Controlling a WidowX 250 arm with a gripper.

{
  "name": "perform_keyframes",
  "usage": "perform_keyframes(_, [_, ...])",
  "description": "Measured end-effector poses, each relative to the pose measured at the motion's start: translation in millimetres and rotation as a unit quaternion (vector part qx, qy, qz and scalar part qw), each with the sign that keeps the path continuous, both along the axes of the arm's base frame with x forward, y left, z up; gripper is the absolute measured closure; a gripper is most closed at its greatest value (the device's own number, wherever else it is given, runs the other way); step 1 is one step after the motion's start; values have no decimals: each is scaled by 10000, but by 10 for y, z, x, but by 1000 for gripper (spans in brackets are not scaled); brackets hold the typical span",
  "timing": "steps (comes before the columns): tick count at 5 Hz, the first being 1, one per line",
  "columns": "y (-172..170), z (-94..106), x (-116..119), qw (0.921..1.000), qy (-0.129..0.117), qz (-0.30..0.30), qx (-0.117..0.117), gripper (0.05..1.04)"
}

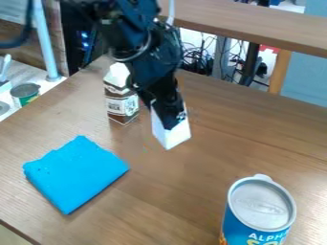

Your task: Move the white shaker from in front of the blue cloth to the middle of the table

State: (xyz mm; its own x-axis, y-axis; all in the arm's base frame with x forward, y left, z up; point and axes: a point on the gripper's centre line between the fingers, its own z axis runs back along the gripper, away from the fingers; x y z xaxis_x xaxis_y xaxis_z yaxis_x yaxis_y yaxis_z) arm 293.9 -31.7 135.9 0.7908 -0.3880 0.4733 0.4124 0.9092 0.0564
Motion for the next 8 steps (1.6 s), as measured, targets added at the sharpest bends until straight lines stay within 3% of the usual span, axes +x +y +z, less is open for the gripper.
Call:
perform_keyframes(2, [10,-367,476,9997,185,119,58,441])
perform_keyframes(4, [-9,-700,703,9993,267,198,147,441])
perform_keyframes(5, [-47,-709,738,9996,205,155,151,387])
perform_keyframes(6, [-62,-708,741,9997,182,111,118,96])
perform_keyframes(7, [-74,-519,668,10000,-43,66,53,76])
perform_keyframes(8, [-86,-187,575,9993,-348,78,-55,81])
